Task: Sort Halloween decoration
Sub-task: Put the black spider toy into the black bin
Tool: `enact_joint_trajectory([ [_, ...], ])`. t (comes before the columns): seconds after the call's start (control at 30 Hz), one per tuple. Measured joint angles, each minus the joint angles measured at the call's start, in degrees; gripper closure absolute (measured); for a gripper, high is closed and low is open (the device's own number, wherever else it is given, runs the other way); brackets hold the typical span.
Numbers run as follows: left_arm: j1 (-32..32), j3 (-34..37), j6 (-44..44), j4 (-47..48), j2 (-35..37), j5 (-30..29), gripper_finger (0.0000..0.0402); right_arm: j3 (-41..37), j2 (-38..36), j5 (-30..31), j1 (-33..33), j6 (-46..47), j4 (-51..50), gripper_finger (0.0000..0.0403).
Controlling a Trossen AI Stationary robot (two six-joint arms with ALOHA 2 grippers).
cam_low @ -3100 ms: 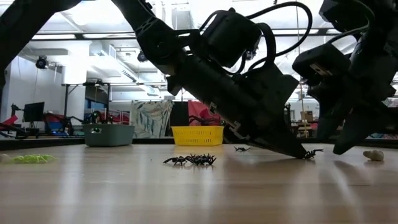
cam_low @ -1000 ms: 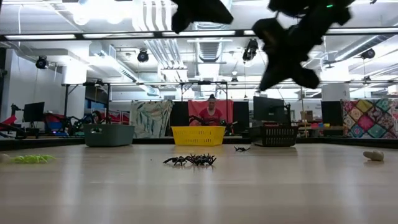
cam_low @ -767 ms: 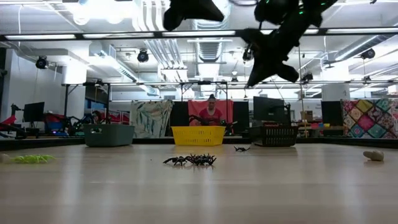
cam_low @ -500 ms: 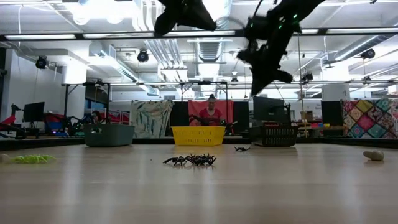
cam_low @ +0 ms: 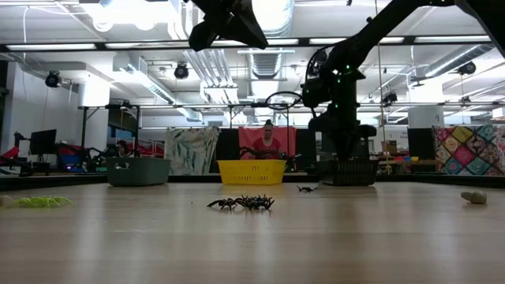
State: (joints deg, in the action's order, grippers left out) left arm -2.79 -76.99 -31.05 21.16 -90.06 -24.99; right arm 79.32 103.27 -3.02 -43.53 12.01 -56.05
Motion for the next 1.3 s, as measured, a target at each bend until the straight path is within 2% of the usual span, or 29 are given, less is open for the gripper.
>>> enact_joint_trajectory([
  [0.33, 0.72, 0.00, 0.02, 0.19, 0.00, 0.00, 0.0402, -0.02, 0.43, 0.16, -0.02, 0.34, 2.92, 0.0390],
  [0.7, 1.56, 0.00, 0.17, 1.11, -0.02, 0.02, 0.0402, -0.02, -0.14, 0.10, -0.02, 0.35, 3.61, 0.0312],
  [0.87, 1.76, 0.00, 0.28, 4.40, -0.04, 0.52, 0.0402, 0.07, -4.37, -0.49, 0.34, 0.48, 2.08, 0.0299],
  [1.0, 3.08, 0.86, 1.10, 7.57, -0.09, 5.03, 0.0402, 0.07, -10.56, -1.42, 2.33, 0.83, -1.14, 0.0303],
  [1.1, 3.87, 2.79, 6.58, 7.32, -0.86, 8.01, 0.0402, -0.18, -15.90, -3.76, 4.95, 0.95, -1.71, 0.0308],
  [1.2, 3.75, 4.68, 17.42, 3.85, -2.64, 10.76, 0.0402, -0.54, -21.05, -4.96, 8.94, 1.05, -1.87, 0.0311],
  [1.3, 3.68, 7.17, 23.60, -2.00, -4.65, 16.78, 0.0402, -1.17, -25.95, -4.98, 14.20, 1.05, -2.00, 0.0316],
])
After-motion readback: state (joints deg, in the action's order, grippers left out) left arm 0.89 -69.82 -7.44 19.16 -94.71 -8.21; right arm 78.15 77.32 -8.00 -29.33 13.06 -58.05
